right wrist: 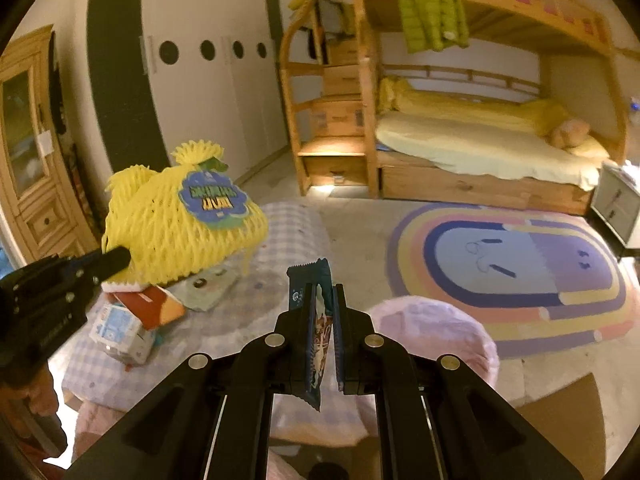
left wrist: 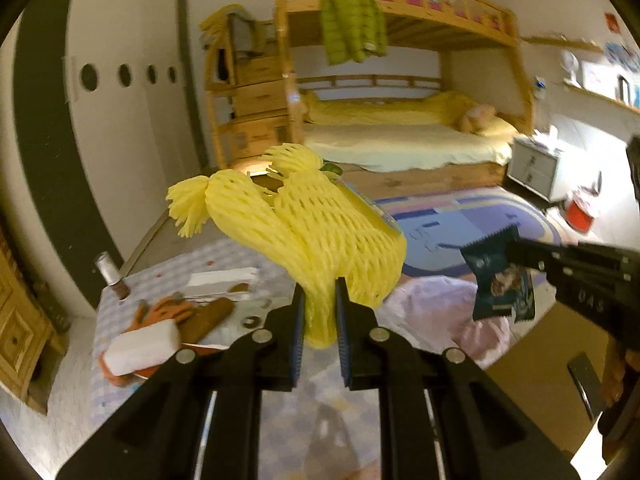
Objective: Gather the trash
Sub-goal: 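Carry the yellow net with the left tool while the right tool drops the wrapper into the bag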
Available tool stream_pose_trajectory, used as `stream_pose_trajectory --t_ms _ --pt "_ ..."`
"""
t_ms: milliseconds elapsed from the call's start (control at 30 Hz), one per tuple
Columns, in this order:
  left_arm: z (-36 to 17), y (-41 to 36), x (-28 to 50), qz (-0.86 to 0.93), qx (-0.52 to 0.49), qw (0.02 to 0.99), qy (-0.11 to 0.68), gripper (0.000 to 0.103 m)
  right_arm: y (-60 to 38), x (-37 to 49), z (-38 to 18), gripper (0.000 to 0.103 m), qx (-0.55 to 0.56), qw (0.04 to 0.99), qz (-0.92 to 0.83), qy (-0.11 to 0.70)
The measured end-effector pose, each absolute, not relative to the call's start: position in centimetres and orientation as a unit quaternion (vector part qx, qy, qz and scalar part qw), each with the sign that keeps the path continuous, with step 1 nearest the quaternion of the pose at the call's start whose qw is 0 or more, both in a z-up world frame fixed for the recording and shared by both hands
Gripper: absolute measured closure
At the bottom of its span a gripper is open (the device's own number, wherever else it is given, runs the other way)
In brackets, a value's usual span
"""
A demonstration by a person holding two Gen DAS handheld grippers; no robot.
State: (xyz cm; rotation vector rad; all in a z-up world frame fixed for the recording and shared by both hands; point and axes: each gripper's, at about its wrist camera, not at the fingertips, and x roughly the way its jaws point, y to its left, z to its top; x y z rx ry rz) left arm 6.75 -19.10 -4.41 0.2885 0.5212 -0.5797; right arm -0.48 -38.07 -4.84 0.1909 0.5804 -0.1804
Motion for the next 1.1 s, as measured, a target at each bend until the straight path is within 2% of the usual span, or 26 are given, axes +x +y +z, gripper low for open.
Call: stream_pose_trajectory --t_ms 333,833,933,1000,1067,1100 --pt "-8.1 -26.5 5.3 -0.339 0.19 0.878 0.278 0.091 -42.8 -2.5 -7.8 0.094 0.109 0.931 -0.159 0.311" --pt "-12.7 -35.4 8.9 -0.36 0.227 0.847 0.32 0.089 -51.1 0.7 -13.6 0.094 0.167 0.895 -0.21 0.357" --pt "-13.1 -36.4 9.6 -0.366 0.226 0.843 0.324 0.086 -51.9 1.5 -14.4 0.092 0.17 0.891 -0.211 0.364" --pt "-13.3 -36.9 9.9 -0.37 0.224 0.841 0.325 0.068 -52.2 2.0 -14.8 0.091 0.172 0.89 -0.208 0.367" --pt "-13.4 -37.1 10.2 -0.367 0.22 0.844 0.324 0.055 -52.5 2.6 -15.4 0.091 0.176 0.887 -0.205 0.375" --pt "-13.4 -37.1 10.2 -0.366 0.218 0.844 0.326 0.051 -52.7 2.9 -15.6 0.086 0.179 0.885 -0.203 0.38"
